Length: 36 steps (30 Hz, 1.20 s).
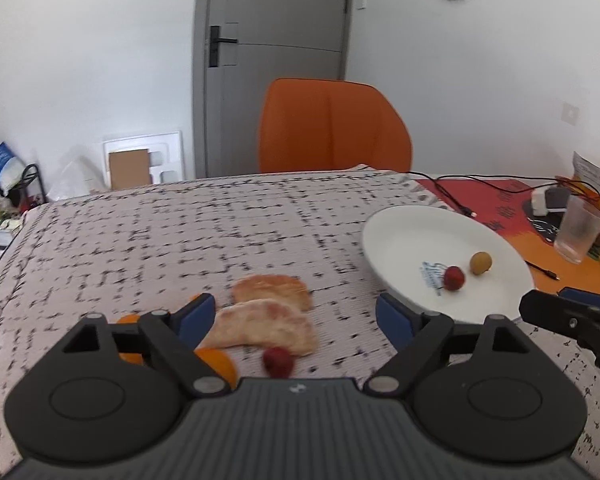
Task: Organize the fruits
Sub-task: 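Move both open tools back from the bowl to the fruit pile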
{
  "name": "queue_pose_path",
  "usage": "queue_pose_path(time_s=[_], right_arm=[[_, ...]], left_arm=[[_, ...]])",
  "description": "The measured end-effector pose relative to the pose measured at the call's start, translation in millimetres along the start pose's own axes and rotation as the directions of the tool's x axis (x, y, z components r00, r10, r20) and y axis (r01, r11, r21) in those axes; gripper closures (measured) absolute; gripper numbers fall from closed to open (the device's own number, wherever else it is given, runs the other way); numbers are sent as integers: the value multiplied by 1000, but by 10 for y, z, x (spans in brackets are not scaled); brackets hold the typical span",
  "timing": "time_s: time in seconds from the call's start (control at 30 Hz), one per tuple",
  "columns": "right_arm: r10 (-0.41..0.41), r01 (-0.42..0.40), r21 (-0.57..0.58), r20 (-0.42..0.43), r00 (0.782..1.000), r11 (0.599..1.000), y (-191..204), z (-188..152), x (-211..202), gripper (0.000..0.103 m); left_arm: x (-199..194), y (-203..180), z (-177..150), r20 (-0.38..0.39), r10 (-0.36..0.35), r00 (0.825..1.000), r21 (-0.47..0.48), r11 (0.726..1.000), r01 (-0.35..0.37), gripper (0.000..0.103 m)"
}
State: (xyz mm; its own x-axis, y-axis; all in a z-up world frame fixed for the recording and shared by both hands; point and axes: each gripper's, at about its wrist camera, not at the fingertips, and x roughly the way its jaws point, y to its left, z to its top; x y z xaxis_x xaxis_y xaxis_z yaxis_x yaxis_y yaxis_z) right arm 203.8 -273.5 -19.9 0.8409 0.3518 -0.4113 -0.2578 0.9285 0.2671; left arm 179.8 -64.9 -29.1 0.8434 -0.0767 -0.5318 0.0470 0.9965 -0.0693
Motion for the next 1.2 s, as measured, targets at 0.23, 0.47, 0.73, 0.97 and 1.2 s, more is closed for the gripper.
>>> queue_pose_path(time_s=[0.23, 0.47, 0.73, 0.97, 1.2], right_arm=[[-11, 11, -4, -15, 1000, 1000, 160, -23, 14, 0], [1, -1, -2, -43, 999, 1000, 285, -58, 22, 0], [24, -27, -34, -68, 997, 999, 466, -123, 30, 0], [75, -80, -48, -88, 993, 996, 556, -159, 57, 0], [116, -125, -86, -98, 988, 988, 664, -198, 103, 0]], left_arm=[[-156, 174, -89, 12, 37, 999, -18, 999, -37, 14], [-276, 318, -169, 17, 71, 997, -33, 997, -71, 13], [-415, 479, -249, 21, 84, 996, -56, 995, -83, 13], [-505, 597, -323, 16, 110, 994, -79, 991, -108, 13], [-560, 671, -417, 8, 130, 991, -109, 986, -129, 13]])
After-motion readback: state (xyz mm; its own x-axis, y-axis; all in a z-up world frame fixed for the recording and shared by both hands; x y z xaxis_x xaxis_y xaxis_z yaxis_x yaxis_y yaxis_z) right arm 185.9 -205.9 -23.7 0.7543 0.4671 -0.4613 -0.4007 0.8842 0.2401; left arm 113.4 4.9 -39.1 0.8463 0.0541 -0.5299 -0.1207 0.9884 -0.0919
